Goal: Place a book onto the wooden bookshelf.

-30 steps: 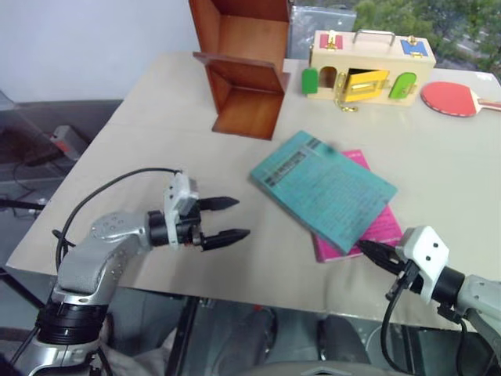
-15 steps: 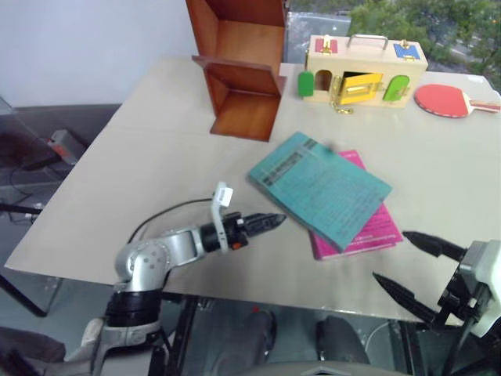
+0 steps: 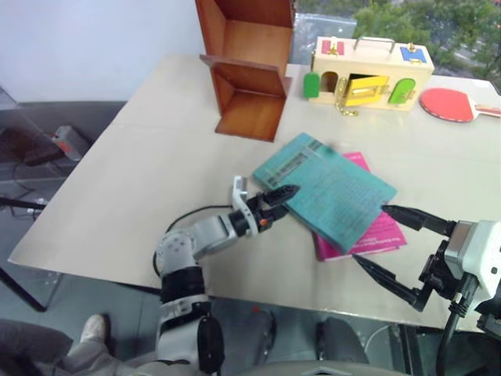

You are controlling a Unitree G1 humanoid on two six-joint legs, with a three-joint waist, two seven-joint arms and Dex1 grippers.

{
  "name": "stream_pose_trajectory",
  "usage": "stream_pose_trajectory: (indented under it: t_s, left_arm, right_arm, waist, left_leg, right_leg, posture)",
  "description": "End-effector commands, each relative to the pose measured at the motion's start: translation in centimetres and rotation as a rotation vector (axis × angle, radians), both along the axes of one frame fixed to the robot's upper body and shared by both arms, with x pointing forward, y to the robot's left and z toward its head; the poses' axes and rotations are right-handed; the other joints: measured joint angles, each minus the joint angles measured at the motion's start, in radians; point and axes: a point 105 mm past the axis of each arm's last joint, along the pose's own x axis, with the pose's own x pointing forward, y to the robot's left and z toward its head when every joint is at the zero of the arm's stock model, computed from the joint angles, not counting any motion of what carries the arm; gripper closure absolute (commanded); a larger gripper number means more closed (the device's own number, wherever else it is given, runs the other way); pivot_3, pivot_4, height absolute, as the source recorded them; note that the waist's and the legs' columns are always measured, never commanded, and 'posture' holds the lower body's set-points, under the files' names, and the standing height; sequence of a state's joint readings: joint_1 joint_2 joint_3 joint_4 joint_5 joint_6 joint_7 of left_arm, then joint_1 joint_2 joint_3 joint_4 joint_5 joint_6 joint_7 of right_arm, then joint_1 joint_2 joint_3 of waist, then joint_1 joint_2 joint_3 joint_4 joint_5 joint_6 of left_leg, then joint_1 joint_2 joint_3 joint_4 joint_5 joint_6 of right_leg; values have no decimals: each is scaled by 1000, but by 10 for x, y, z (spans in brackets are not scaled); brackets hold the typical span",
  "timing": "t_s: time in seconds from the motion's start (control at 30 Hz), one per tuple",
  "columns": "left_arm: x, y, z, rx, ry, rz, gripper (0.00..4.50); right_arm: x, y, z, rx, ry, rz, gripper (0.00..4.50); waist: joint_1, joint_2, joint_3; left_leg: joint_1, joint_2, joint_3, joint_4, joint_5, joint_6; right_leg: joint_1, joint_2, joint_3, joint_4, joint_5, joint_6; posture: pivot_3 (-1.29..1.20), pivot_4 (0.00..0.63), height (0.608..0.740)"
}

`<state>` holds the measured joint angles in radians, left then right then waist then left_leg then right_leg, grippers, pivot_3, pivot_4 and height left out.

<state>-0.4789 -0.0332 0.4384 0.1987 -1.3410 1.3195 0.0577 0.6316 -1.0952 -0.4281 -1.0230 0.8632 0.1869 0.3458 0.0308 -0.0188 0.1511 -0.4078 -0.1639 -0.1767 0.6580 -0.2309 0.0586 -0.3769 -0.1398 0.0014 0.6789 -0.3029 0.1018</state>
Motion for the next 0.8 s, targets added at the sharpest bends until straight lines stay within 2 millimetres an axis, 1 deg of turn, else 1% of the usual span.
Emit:
stream_pose_trajectory:
  t_s: [0.03, 0.1, 0.17, 0.2, 0.23, 0.27, 0.33, 0.37, 0.47, 0.53, 0.6, 0.63, 0.67, 0.73, 0.8]
  left_arm:
    - [-1, -13, -3, -65, 72, -18, 259]
    - [-4, -20, -2, -92, 85, -37, 788]
    - [-4, -22, 0, -106, 91, -41, 1821]
    - [-3, -22, 1, -109, 93, -39, 2077]
    - [-3, -21, 1, -113, 96, -36, 2680]
    - [-2, -22, 2, -116, 99, -35, 3067]
    - [-2, -22, 4, -128, 100, -36, 4021]
    - [-2, -22, 5, -132, 100, -35, 4423]
    - [-2, -10, 22, -150, 20, -52, 4478]
    - [0, 1, 39, -148, -60, -63, 4478]
    - [-1, 11, 65, -118, -204, -105, 4478]
    - [-1, 15, 81, -89, -299, -127, 4478]
    - [-2, 18, 92, -68, -361, -144, 4478]
    - [-2, 20, 124, 47, -611, -167, 4478]
    - [-2, 15, 150, 202, -936, -188, 4478]
  right_arm:
    - [-2, 6, 6, 11, -42, 7, 15]
    - [-2, 6, 6, 8, -43, 4, 0]
    - [-1, 6, 7, 9, -44, 4, 0]
    - [-1, 7, 7, 9, -44, 4, 0]
    - [0, 7, 7, 9, -44, 5, 0]
    - [0, 8, 6, 7, -43, 6, 0]
    - [0, 9, 6, 5, -43, 8, 0]
    - [0, 9, 5, 4, -43, 8, 0]
    - [2, 10, 7, 8, -51, 8, 0]
    - [3, 10, 8, 14, -62, 7, 0]
    - [4, 11, 11, 27, -74, 9, 0]
    - [4, 12, 13, 40, -81, 12, 0]
    - [5, 13, 15, 47, -86, 14, 0]
    - [7, 15, 20, 76, -106, 21, 0]
    - [9, 17, 24, 101, -122, 27, 0]
  waist:
    - [11, 0, 0]
    - [16, 0, 0]
    - [18, 0, 0]
    - [18, 0, 0]
    - [18, 0, 0]
    - [19, 0, 0]
    - [19, 0, 0]
    - [20, 0, 0]
    - [19, 0, 0]
    - [19, -1, 0]
    - [13, -2, 1]
    - [10, -2, 1]
    - [10, -3, 2]
    - [9, -3, 2]
    - [10, -3, 2]
  left_leg:
    - [0, 0, 0, 0, 0, 0]
    - [0, 0, 0, 1, 0, 0]
    - [-1, -1, 0, 2, 0, 1]
    - [-1, -1, 0, 3, -1, 1]
    - [-2, -1, 0, 3, -1, 1]
    - [-2, -1, 0, 3, -1, 1]
    - [-2, -1, 0, 4, -1, 1]
    - [-2, -1, 0, 5, -1, 1]
    - [-4, -1, 0, 6, -1, 1]
    - [-5, -1, 0, 7, -1, 1]
    - [-5, -1, 0, 7, -1, 1]
    - [-6, -1, 0, 8, -1, 1]
    - [-6, 0, 0, 8, -1, 1]
    - [-6, 0, 0, 8, -1, 1]
    - [-7, -1, 0, 8, -1, 1]
  right_leg:
    - [0, 0, 0, 0, 0, 0]
    - [0, 0, 0, 0, 0, 1]
    - [0, 0, 1, 0, 0, 1]
    - [0, 0, 1, 0, 1, 1]
    - [0, 0, 1, 0, 1, 1]
    - [0, 0, 1, 0, 1, 1]
    - [0, 0, 1, 0, 1, 2]
    - [-1, 0, 1, 0, 1, 2]
    - [-1, 0, 1, 0, 2, 3]
    - [-2, 1, 1, 0, 2, 3]
    - [-2, 1, 1, 1, 2, 3]
    - [-2, 2, 1, 1, 2, 3]
    - [-3, 2, 1, 1, 2, 3]
    - [-3, 5, 1, 1, 3, 2]
    - [-3, 5, 1, 0, 3, 1]
  posture:
    - [0, 150, 740]
    - [0, 150, 740]
    - [0, 150, 740]
    - [0, 150, 740]
    - [0, 150, 740]
    - [0, 150, 740]
    - [0, 150, 740]
    - [0, 150, 740]
    - [0, 150, 740]
    - [0, 150, 740]
    - [0, 150, 740]
    - [0, 150, 740]
    - [0, 150, 740]
    - [0, 150, 740]
    - [0, 150, 740]
